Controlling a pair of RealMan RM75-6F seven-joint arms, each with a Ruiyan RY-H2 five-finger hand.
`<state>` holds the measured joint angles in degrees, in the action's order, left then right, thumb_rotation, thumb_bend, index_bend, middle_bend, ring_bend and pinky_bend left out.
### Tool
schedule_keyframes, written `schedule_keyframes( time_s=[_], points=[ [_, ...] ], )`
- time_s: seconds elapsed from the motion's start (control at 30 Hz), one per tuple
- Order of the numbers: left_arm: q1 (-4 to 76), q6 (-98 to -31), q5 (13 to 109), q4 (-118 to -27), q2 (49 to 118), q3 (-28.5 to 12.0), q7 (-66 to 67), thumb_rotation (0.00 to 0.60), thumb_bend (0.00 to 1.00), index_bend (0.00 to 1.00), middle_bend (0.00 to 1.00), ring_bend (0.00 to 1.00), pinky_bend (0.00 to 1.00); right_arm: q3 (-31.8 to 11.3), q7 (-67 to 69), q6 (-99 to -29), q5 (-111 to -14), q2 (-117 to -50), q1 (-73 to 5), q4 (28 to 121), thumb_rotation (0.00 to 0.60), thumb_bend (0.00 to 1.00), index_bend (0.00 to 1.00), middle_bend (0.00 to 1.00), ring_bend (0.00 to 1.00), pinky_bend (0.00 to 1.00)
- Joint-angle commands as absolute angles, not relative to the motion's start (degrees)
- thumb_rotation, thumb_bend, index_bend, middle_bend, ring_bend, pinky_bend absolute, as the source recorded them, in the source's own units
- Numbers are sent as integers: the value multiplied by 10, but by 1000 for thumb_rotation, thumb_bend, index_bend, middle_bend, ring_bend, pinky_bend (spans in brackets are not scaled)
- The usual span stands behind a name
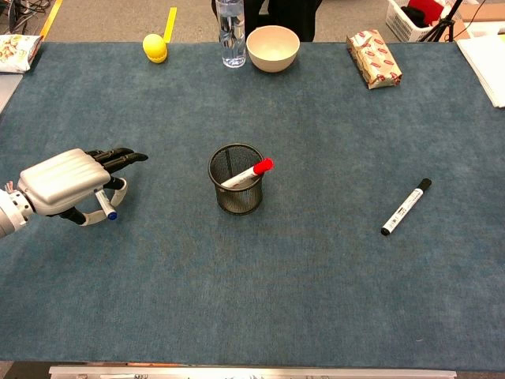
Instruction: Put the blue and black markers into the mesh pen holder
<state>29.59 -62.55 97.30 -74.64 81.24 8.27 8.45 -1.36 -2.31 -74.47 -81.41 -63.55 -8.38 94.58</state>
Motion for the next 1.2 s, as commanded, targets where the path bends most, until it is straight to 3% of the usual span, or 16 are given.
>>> schedule_keyframes(
  time_s=[0.03,0.53,0.73,1.2],
  points=[
    [293,-636,965,-778,790,75,81,600,311,627,0,20,252,-14,-23,-744,-813,-636,-84,945,600,0,410,330,256,297],
    [293,-621,866,-945,681,24,28,600,311,644,0,20,252,-21,-24,-745,-814,-635,-89,951,600,0,410,330,256,297],
    [298,-605,830,-1026,625,1,-58,600,311,658,0,20,252,-22,-24,-744,-813,-635,-90,951,600,0,410,330,256,297],
    [321,-566,862,-1140,520,-30,-315,600,312,668,0,20,252,-26,-23,-748,-818,-632,-93,954,600,0,410,330,256,297]
  ],
)
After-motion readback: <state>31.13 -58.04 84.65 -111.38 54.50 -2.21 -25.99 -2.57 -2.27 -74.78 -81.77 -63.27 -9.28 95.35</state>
